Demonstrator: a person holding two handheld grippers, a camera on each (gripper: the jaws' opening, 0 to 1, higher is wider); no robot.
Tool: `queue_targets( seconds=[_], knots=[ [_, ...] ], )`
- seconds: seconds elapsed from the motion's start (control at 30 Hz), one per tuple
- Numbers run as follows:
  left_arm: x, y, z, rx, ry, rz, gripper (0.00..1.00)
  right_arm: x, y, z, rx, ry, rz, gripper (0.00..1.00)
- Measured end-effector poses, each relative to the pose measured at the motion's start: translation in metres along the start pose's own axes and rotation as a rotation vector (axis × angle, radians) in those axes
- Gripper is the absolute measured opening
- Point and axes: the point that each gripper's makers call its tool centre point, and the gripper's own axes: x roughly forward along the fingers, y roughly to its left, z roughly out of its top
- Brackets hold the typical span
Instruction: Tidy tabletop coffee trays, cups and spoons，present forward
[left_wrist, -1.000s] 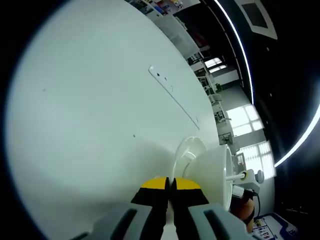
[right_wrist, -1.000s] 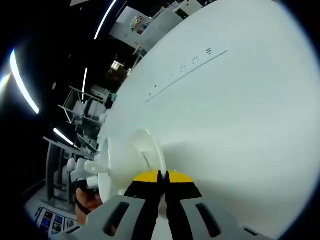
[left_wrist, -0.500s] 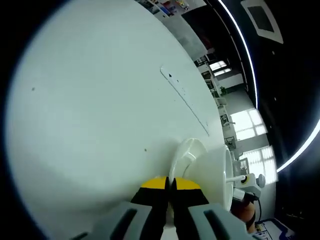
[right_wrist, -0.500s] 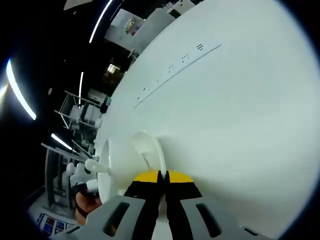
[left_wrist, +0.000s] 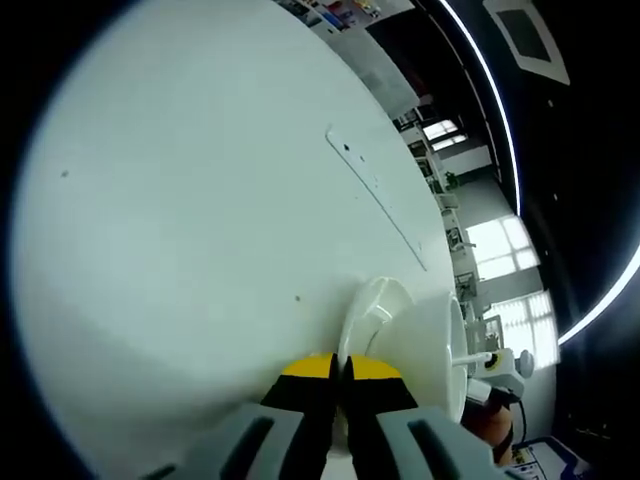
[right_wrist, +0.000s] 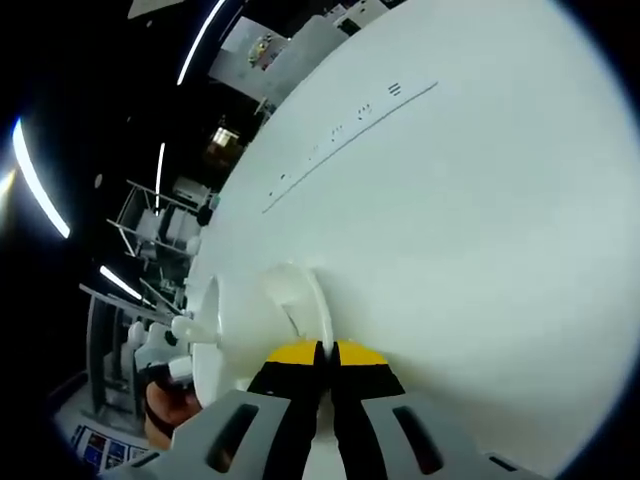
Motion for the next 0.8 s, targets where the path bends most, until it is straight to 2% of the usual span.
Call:
queue_targets(
  seconds=[0.13, 0.3, 0.37, 0.43, 0.53, 0.57, 0.63, 0.8],
  knots=[
    [0.0, 0.0, -0.001, -0.006, 0.003, -0.004, 0.05, 0.001, -0.001, 0.004, 0.001, 0.001, 0.001, 0.05],
    [0.005, 0.003, 0.013, 0.005, -0.007, -0.014, 0.06, 0.001, -0.001, 0.004, 0.001, -0.019, 0.01, 0.05],
    [0.007, 0.004, 0.019, 0.038, -0.024, -0.016, 0.07, 0.0, 0.0, 0.003, -0.005, -0.037, 0.011, 0.06],
    [0.009, 0.004, 0.024, 0.103, -0.069, -0.027, 0.08, 0.001, 0.0, 0.005, -0.019, -0.07, 0.012, 0.06],
    [0.007, 0.003, 0.023, 0.175, -0.123, -0.018, 0.09, -0.001, 0.001, 0.005, -0.047, -0.101, 0.014, 0.07],
    [0.006, 0.002, 0.028, 0.212, -0.16, -0.015, 0.09, -0.001, 0.001, 0.006, -0.06, -0.114, 0.013, 0.07],
    [0.003, 0.002, 0.039, 0.232, -0.247, -0.008, 0.1, -0.004, 0.001, 0.007, -0.074, -0.136, 0.008, 0.08],
    [0.005, 0.004, 0.036, 0.259, -0.259, -0.002, 0.1, -0.009, 0.003, 0.012, -0.09, -0.173, 0.014, 0.1]
  ],
)
